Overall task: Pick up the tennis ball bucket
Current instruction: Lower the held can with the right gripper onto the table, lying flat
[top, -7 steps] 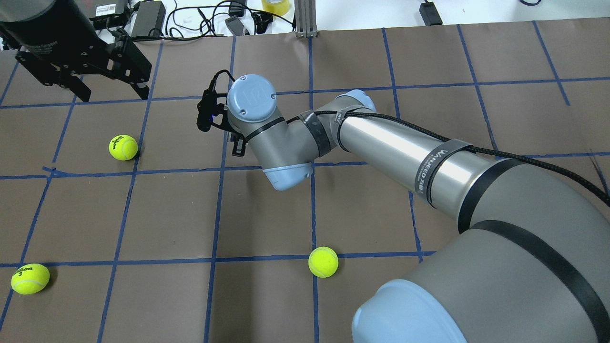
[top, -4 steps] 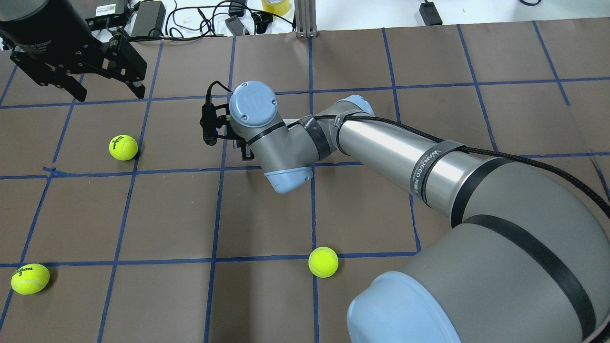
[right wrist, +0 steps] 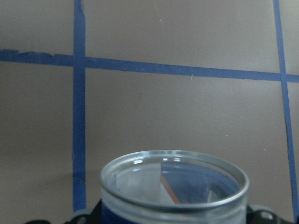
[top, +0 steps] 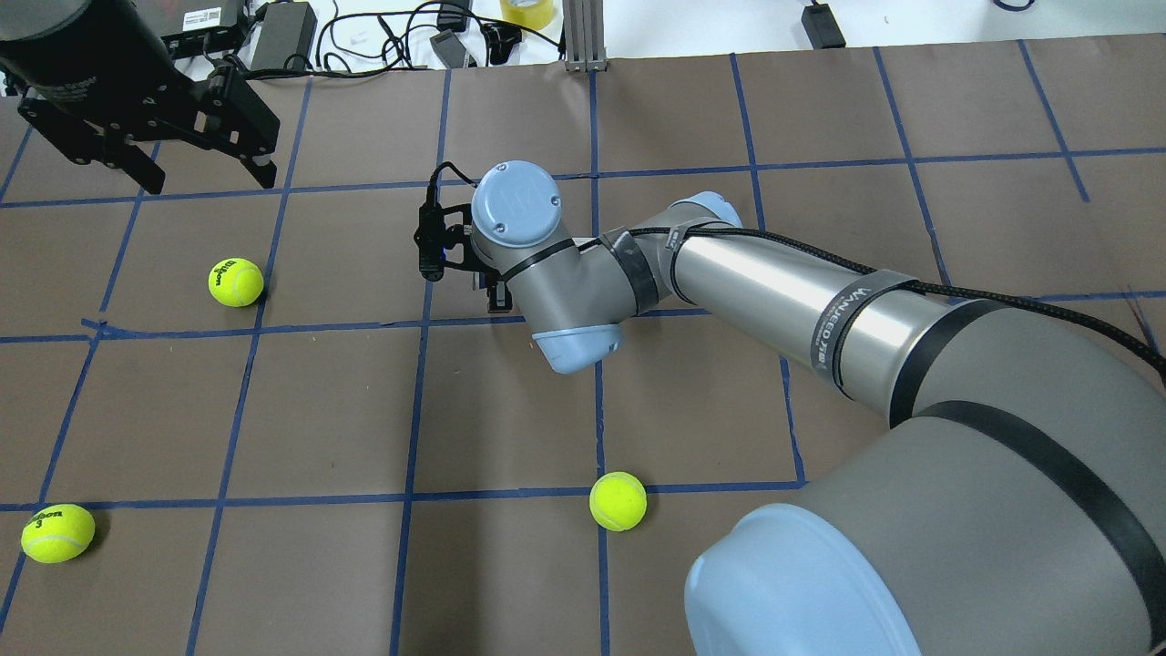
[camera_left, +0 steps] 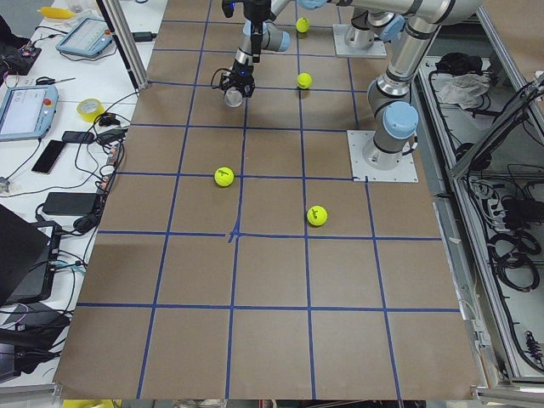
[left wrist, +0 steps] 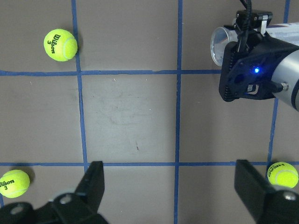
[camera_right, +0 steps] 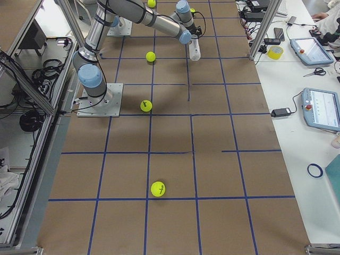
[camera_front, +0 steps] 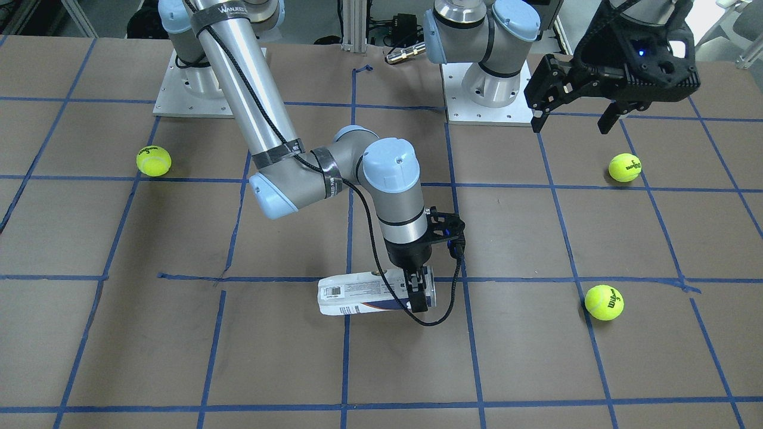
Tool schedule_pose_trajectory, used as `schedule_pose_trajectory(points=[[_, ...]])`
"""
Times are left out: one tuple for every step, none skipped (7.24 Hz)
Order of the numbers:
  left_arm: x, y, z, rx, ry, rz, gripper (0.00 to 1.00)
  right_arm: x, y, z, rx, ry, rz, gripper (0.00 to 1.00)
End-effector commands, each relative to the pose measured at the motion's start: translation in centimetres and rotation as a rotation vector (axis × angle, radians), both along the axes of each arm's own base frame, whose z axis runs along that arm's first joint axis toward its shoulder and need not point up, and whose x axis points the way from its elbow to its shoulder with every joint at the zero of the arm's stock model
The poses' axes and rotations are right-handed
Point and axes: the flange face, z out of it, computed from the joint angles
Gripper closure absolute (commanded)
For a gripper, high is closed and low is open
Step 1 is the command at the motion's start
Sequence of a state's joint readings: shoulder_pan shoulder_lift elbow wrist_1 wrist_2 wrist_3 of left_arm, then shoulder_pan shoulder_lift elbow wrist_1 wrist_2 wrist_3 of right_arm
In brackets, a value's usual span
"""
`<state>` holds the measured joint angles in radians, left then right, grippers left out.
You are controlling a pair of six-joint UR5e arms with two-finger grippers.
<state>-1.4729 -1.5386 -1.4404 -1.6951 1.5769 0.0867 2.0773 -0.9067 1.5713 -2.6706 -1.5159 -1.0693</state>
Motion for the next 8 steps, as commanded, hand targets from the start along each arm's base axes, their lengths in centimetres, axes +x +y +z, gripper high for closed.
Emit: schedule_pose_trajectory(points=[[0.0,0.0,0.0,0.0,0.002,0.003,0.0,-0.6,0.6,-0.7,0.083,0.028,-0.03,0.21],[0.0,0.0,0.0,0.0,0.0,0.001,0.0,-0.6,0.6,0.0,0.12,0.05,-0.019,0.21],[0.0,0.1,0.1,-0.003,-0.002,0.0,0.0,-0.6,0.5,0.0,0.11,0.045,-0.018,0.21],[0.0,0.1,0.1,-0.003,-0.003,-0.002,0.0,-0.5,0.6,0.3,0.112,0.037,-0.018,0.2],[0.0,0.0,0.1,-0.003,-0.002,0.001,0.0,-0.3,0.9,0.3,0.127,0.031,-0.005,0.2],[0.0,0.0,0.1,-0.003,-0.002,0.001,0.0,-0.2,0.8,0.2,0.123,0.021,-0.005,0.26],[0.0,0.1,0.7,-0.013,-0.004,0.003,0.0,-0.4,1.1,-0.4,0.135,0.041,-0.005,0.32],[-0.1,0.3,0.4,-0.006,-0.001,0.001,0.0,-0.5,1.1,-0.2,0.138,0.04,-0.006,0.28]])
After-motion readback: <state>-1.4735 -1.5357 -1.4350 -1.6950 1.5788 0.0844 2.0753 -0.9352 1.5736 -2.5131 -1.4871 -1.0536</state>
